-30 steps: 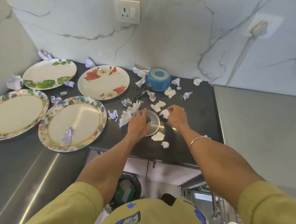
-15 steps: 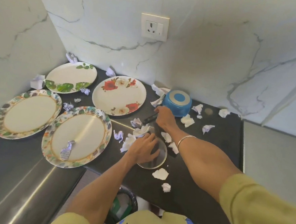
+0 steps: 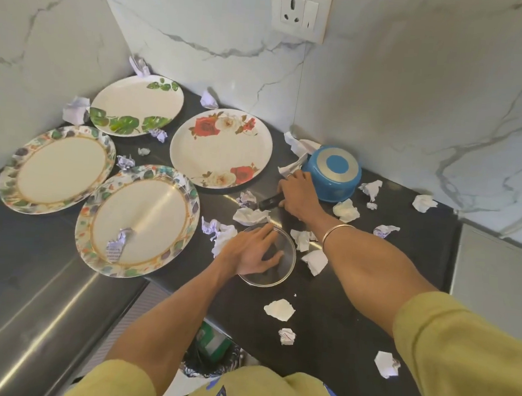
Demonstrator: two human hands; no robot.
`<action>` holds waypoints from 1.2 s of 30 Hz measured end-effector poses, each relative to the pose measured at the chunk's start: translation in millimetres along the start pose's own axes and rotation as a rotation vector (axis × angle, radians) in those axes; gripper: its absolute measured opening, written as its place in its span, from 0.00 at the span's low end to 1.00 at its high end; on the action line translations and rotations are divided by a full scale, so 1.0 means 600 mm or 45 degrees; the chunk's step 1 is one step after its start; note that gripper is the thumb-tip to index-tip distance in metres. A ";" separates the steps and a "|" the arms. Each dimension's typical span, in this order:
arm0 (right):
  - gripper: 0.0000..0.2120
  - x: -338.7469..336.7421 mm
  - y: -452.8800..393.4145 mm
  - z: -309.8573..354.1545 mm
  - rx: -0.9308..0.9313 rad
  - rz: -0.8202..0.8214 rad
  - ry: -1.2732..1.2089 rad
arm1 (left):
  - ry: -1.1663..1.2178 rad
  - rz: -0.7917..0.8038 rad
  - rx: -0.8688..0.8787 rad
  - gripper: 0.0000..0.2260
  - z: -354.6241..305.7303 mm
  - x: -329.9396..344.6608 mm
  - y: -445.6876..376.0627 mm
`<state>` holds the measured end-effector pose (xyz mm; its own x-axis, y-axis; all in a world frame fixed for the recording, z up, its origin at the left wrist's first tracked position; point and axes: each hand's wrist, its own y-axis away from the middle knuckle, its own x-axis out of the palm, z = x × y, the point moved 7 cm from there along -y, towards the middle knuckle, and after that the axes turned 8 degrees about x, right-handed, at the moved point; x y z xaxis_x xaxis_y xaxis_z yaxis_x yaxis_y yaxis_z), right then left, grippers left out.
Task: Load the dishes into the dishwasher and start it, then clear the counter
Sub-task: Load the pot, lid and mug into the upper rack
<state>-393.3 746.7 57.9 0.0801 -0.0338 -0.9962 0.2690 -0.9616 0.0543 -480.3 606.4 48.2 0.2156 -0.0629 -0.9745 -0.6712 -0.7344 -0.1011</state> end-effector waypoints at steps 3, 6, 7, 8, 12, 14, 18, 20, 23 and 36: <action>0.16 -0.003 0.000 0.005 -0.065 -0.002 0.000 | -0.023 0.007 0.019 0.17 0.001 0.000 -0.006; 0.16 -0.022 -0.003 0.006 -0.131 0.019 0.003 | -0.018 -0.043 -0.049 0.15 0.008 -0.007 -0.006; 0.16 -0.029 -0.005 0.003 -0.145 0.026 0.016 | -0.017 -0.062 -0.076 0.14 0.011 -0.010 -0.006; 0.17 -0.037 -0.007 0.001 -0.148 0.028 0.028 | -0.015 -0.080 -0.098 0.13 0.013 -0.014 -0.005; 0.17 -0.059 -0.006 -0.009 -0.094 0.030 0.060 | 0.037 -0.179 -0.162 0.12 0.023 -0.038 -0.006; 0.18 -0.067 -0.001 -0.013 -0.067 0.048 0.095 | 0.063 -0.219 -0.173 0.12 0.026 -0.052 -0.010; 0.16 -0.102 0.016 -0.034 0.005 0.007 0.153 | 0.111 -0.335 -0.199 0.10 0.025 -0.079 -0.021; 0.15 -0.122 0.032 -0.052 0.064 -0.029 0.151 | 0.098 -0.352 -0.184 0.09 0.018 -0.087 -0.024; 0.17 -0.142 0.063 -0.082 0.167 -0.039 0.134 | 0.078 -0.356 -0.131 0.08 0.003 -0.097 -0.028; 0.15 -0.156 0.321 -0.198 0.741 0.007 -0.038 | 0.189 -0.330 0.192 0.12 -0.139 -0.123 -0.039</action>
<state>-234.9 597.3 169.9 0.0504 -0.0390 -0.9980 -0.3038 -0.9525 0.0218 -421.5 571.7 139.0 0.4863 0.0070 -0.8738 -0.6756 -0.6312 -0.3810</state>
